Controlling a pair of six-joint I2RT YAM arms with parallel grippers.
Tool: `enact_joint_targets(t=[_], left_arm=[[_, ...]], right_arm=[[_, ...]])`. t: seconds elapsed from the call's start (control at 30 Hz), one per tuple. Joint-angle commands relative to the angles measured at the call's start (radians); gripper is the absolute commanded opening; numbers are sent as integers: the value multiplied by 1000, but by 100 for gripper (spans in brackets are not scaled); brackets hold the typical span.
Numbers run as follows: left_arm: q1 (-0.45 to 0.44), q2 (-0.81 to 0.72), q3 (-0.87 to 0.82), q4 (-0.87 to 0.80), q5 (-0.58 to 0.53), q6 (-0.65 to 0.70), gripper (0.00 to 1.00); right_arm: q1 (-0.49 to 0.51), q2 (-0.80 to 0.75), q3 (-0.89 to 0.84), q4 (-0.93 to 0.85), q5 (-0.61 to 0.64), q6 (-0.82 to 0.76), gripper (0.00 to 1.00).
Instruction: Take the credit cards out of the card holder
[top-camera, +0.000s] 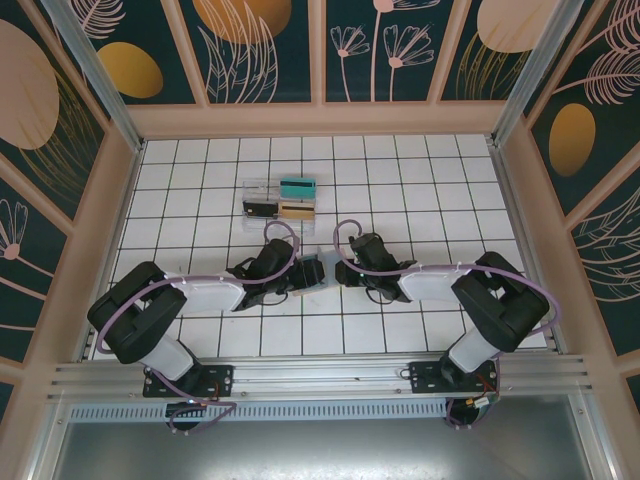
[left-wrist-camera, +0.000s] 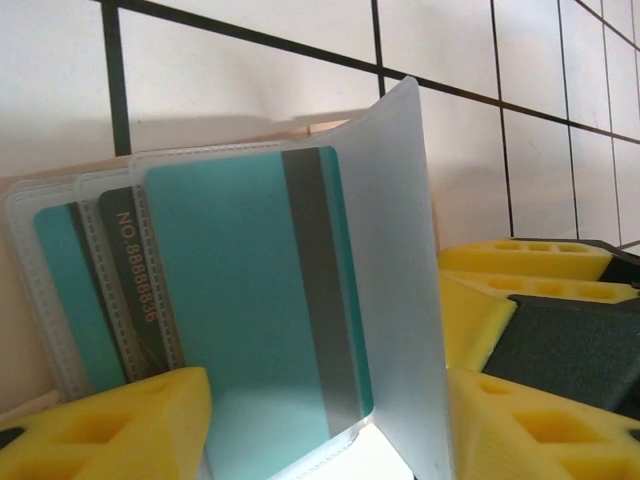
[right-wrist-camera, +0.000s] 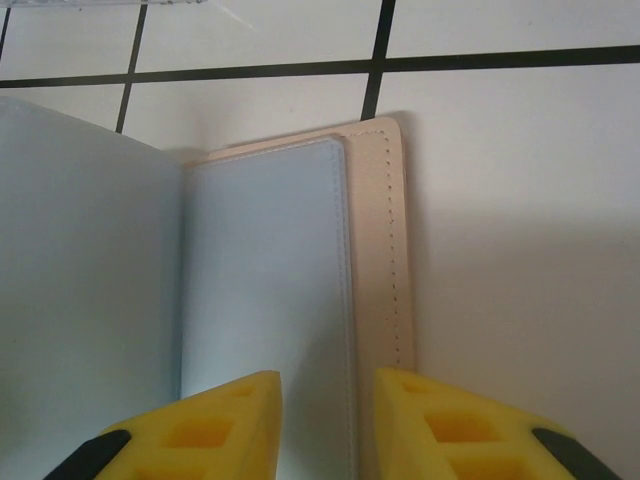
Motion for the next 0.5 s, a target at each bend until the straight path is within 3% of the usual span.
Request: enact_joint_targets(t=[0.0,0.07,0.23,0.47], left_arm=[[-7,13,12,10,24,11,67],[-7,10,14,10,24,16,70],[-7,-2,14,8,25,31,98],[-7,-28,11,-4,14,42,99]], right_arm=[[10,34,-4,-16,-39,21,31],[10,36,-3,-17,-41,21,31],[10,32,1,-17,-38,22,32],[6,-7,-1,-36,6,34,33]])
